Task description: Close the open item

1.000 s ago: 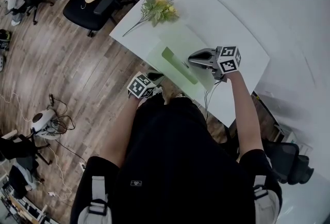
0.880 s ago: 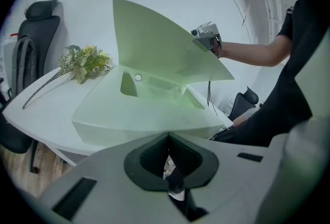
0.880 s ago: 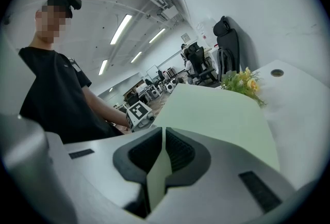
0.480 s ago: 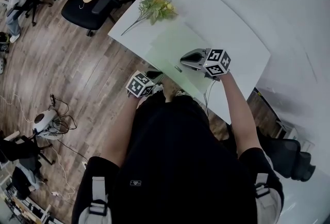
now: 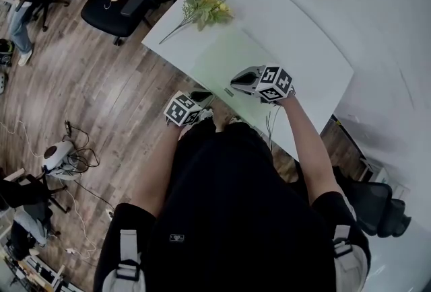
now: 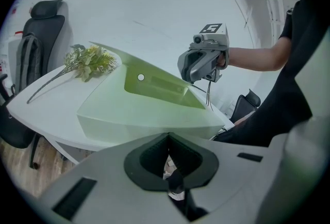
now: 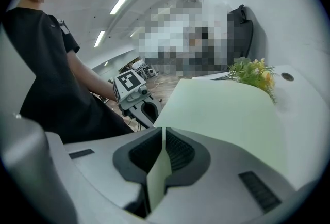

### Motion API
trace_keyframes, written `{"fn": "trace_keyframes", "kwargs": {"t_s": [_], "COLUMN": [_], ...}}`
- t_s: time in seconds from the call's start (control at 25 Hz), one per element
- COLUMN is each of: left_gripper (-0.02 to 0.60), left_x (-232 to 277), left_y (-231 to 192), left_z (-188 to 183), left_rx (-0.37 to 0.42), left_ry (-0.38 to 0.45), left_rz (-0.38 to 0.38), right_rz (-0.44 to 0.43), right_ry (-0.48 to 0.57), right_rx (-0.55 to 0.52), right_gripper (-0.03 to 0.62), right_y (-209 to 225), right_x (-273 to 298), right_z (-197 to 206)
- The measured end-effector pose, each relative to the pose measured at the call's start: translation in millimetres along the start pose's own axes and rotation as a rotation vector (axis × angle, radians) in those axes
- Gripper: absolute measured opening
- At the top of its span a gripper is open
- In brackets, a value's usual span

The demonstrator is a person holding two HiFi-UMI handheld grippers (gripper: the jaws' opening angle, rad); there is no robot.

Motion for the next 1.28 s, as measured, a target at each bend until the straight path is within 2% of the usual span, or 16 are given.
{"fn": "trace_keyframes", "kwargs": {"t_s": [0.72, 1.28], "left_gripper": [0.005, 0.005], "left_x": [1, 0], "left_y": [0, 3], "left_z": [-3, -8], "left_rx": [-0.016, -0.010], "left_ry": [0.008, 0.001], "left_rz": [-0.016, -0.019], "right_rz": [-0.007, 0.023], "right_ry": [-0.155, -0.221], "right_rx": [-0.015, -0.076], "right_gripper": [0.017, 0.012], "right_y": [-1, -3], "right_x": [34, 45], "right_z": [24, 32]}}
Point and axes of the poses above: the fingertips, and each gripper's own axes: x forward along the fingers, y to its right, z out of its underside, the point moved 6 cm from there along -x, backward along the fingers, and after that the axes turned 4 degrees about x, right-handed, at the moved point
